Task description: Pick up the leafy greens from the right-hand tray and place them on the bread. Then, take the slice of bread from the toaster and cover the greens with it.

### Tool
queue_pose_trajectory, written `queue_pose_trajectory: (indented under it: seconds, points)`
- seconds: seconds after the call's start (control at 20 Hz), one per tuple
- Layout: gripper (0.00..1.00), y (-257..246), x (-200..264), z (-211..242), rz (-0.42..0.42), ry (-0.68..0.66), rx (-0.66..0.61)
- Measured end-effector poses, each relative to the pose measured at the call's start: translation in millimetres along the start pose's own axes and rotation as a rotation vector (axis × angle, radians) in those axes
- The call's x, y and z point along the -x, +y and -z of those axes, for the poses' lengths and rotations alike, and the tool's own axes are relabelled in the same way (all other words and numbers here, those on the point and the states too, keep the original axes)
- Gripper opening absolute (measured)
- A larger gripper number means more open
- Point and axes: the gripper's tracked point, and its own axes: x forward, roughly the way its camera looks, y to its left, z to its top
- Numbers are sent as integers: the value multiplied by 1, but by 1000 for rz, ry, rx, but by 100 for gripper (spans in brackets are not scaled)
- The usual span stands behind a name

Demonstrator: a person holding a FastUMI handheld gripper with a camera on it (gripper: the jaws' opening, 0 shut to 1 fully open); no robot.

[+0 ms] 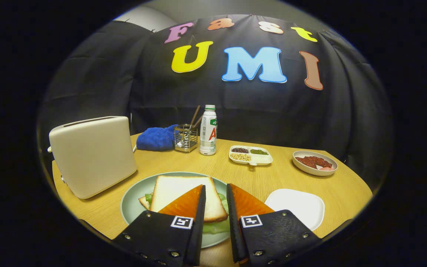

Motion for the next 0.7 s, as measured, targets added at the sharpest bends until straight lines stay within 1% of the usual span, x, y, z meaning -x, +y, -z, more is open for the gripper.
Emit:
queue_pose_trajectory:
  seconds: [0.3, 0.65, 0.7]
  points:
    - [32, -37, 35, -50, 64, -149, 25]
    - [32, -115, 67, -71, 146, -197, -31]
    - [32, -123, 70, -71, 142, -198, -39]
